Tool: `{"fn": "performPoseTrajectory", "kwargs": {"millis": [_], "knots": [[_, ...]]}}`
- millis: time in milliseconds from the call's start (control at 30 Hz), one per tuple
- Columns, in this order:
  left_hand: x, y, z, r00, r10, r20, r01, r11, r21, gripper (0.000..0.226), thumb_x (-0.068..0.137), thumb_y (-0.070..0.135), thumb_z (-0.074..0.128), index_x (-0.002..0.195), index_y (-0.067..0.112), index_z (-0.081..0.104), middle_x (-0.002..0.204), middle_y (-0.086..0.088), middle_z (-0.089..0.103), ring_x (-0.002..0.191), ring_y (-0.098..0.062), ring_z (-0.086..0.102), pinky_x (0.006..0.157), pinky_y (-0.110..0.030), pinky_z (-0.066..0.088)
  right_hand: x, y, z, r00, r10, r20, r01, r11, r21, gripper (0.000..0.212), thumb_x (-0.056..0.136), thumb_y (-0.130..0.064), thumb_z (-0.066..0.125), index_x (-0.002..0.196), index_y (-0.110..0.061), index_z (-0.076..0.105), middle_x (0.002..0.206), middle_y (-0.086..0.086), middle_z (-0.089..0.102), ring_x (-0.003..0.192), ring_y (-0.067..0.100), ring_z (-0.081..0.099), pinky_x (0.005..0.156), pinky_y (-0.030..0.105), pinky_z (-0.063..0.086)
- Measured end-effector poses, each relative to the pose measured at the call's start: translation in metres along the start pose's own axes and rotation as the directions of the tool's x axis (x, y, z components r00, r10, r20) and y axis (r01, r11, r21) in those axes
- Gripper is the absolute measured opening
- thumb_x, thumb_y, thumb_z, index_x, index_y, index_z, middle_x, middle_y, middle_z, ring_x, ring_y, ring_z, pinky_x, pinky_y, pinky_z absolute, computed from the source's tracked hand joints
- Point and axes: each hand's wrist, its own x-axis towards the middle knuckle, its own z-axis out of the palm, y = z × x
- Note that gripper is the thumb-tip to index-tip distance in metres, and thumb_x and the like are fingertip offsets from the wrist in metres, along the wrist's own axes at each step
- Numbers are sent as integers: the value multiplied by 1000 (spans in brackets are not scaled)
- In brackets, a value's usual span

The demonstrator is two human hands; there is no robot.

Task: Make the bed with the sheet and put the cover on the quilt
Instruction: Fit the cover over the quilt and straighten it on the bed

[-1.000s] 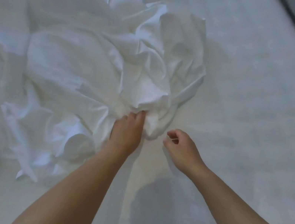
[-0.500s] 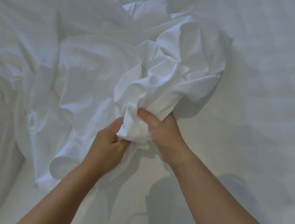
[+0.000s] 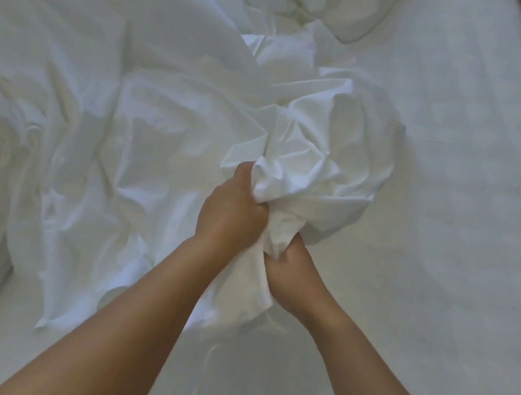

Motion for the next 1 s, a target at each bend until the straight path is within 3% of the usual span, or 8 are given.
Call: {"fn": "performPoseTrajectory", "kwargs": {"millis": [167, 300, 500, 600, 667, 767, 867, 1000], "knots": [[-5, -18, -5, 952, 232, 200, -277, 930, 241, 24, 92, 22, 47, 110, 20, 62, 113, 6, 57, 99, -19, 57, 79, -31, 46, 16, -1, -25, 887, 136, -441, -78, 986, 147, 74, 61, -54, 70, 122, -21, 44, 125, -1, 52, 115, 13, 53, 98, 38, 47], [-14, -25, -9, 897, 275, 346, -374, 890, 261, 9, 88, 23, 51, 92, 18, 58, 109, 7, 52, 96, -17, 53, 77, -27, 43, 34, -19, -19, 855, -5, -519, -175, 939, -297, 75, 78, -31, 72, 135, -9, 29, 135, 6, 35, 123, 22, 37, 99, 36, 38], [-4, -58, -44, 994, 108, -30, -97, 965, 245, 23, 85, 23, 59, 104, 13, 66, 109, 1, 57, 98, -22, 57, 80, -28, 43, 33, -47, 15, 984, -126, -125, 33, 822, -569, 76, 87, -32, 61, 148, -18, 18, 149, -2, 28, 135, 16, 25, 106, 29, 23], [-4, -70, -68, 922, -84, -378, 104, 994, 33, 29, 85, 6, 52, 110, 9, 66, 112, -8, 60, 99, -25, 57, 79, -22, 36, 33, -50, 33, 984, -174, -27, 120, 773, -623, 66, 89, -34, 54, 146, -18, 26, 145, -3, 37, 135, 14, 30, 115, 38, 15], [-5, -82, -79, 854, -251, -455, 186, 965, -184, 32, 84, 0, 45, 109, 7, 65, 114, -11, 59, 102, -27, 56, 82, -20, 36, 34, -50, 45, 990, -140, 9, 116, 779, -616, 63, 90, -35, 52, 146, -20, 26, 145, -4, 38, 135, 15, 30, 115, 40, 14], [-11, -102, -82, 915, -255, -311, 224, 965, -132, 43, 87, 19, 55, 129, 14, 51, 132, -7, 47, 121, -24, 47, 95, -23, 34, 30, -40, 62, 992, 4, 130, 84, 741, -666, 73, 90, -46, 53, 150, -29, 15, 151, -2, 26, 139, 20, 21, 114, 40, 17], [-20, -122, -72, 956, -260, 136, 232, 954, 189, 100, 71, 62, 62, 150, 30, 11, 158, -5, 6, 145, -22, 9, 116, -45, 14, 24, -26, 73, 967, 160, 196, 1, 772, -636, 86, 78, -60, 62, 148, -33, 20, 149, 2, 22, 137, 24, 25, 112, 41, 28], [-49, -136, -38, 910, -231, 345, 41, 877, 479, 98, 83, 58, 56, 149, 30, -11, 158, -7, -1, 145, -31, -4, 113, -59, 5, 3, 1, 76, 962, 161, 218, 30, 736, -677, 64, 77, -47, 68, 133, -26, 47, 139, 0, 35, 127, 20, 39, 103, 34, 38]]}}
